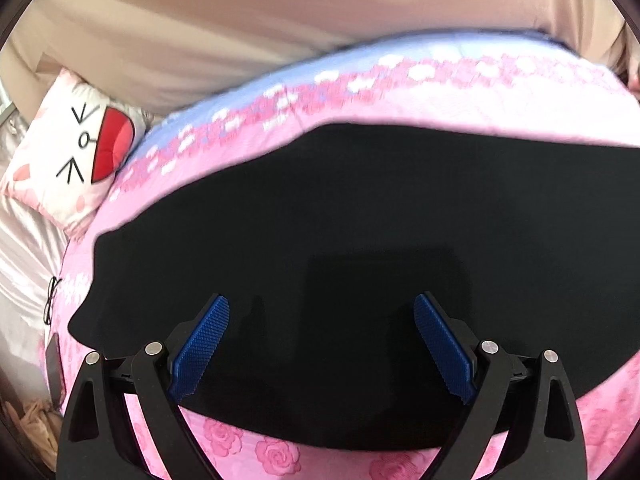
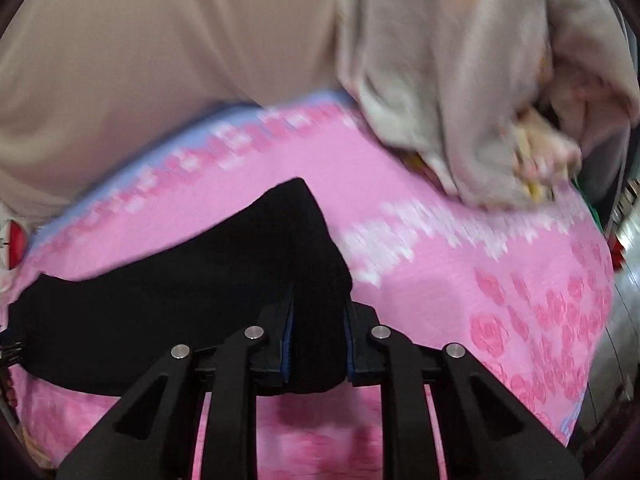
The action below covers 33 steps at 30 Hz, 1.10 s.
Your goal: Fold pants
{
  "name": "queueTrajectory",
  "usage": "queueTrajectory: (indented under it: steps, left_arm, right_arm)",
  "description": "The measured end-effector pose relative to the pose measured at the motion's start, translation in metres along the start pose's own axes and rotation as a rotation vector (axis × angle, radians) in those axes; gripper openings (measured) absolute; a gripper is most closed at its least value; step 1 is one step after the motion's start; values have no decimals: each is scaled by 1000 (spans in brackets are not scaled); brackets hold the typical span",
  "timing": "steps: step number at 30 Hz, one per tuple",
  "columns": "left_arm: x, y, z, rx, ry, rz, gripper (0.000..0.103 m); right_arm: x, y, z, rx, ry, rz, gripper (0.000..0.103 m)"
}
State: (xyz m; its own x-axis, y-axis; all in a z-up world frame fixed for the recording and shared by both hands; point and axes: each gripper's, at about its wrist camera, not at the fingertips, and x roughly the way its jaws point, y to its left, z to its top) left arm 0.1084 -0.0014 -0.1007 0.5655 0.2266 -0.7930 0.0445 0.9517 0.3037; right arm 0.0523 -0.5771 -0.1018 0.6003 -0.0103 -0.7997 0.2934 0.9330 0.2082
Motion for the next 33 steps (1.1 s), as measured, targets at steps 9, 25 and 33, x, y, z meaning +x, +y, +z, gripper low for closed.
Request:
queueTrajectory:
  steps: [9,25,33]
  left_arm:
    - [-2,30,-4,-64,-37,34,98]
    - [57,249,-64,-354,73,279,98]
    - [54,254,-71,-347,34,243,98]
  right_arm:
    - [28,-2,-10,60,-41,-7,19]
    - [-33,274,-31,-350,-192,289,24]
    - [40,553,-80,-729,31,556,23]
